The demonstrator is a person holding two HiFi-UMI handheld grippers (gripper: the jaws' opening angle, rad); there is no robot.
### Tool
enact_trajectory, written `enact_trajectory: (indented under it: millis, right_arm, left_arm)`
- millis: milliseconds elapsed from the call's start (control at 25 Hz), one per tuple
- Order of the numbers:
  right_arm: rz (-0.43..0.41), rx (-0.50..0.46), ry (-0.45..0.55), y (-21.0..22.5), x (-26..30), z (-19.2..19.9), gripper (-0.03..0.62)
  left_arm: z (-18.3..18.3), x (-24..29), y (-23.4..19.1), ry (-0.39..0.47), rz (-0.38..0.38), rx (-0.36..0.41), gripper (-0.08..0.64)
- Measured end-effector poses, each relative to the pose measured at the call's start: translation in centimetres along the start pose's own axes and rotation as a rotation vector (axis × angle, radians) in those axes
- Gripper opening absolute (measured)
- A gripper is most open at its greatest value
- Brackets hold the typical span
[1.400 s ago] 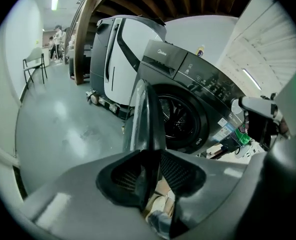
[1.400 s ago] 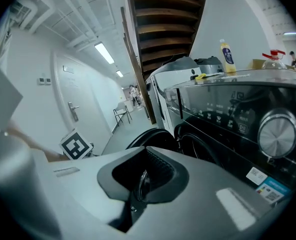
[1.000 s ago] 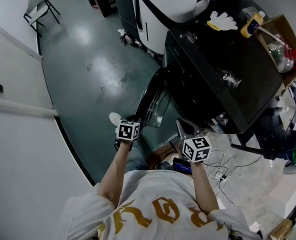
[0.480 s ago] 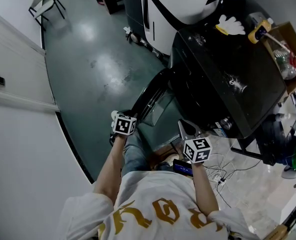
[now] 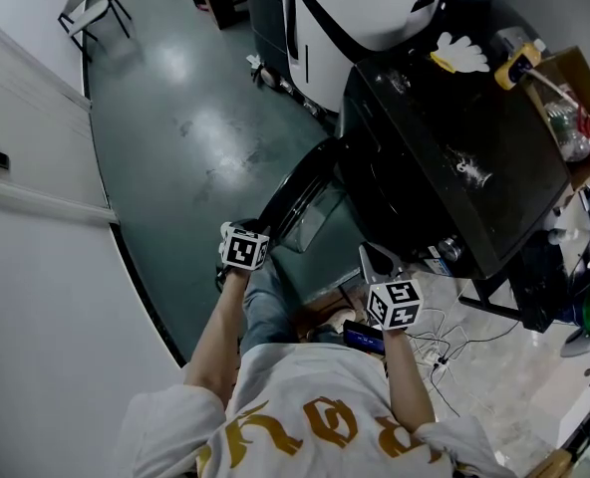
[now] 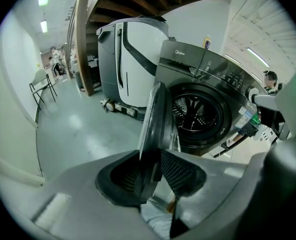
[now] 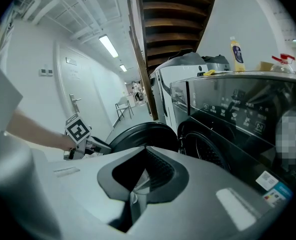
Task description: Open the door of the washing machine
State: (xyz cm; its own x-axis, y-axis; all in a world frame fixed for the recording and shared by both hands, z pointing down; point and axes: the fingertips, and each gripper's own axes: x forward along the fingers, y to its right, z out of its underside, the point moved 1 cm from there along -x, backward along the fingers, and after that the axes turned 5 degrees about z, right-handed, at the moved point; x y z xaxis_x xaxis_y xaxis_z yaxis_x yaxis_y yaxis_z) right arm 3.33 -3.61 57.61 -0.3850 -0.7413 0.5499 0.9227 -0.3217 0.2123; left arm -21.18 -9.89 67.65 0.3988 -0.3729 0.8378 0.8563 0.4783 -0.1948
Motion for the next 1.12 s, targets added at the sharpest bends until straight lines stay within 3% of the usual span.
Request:
enact_trajectory:
  millis: [1120]
  right_arm:
    - [0.008,-0.002,0.003,0.6,1.1,0.1,0.021]
  left_arm:
    - [0.2,0.1,0.3,0.012,0.012,-0.011,0.132]
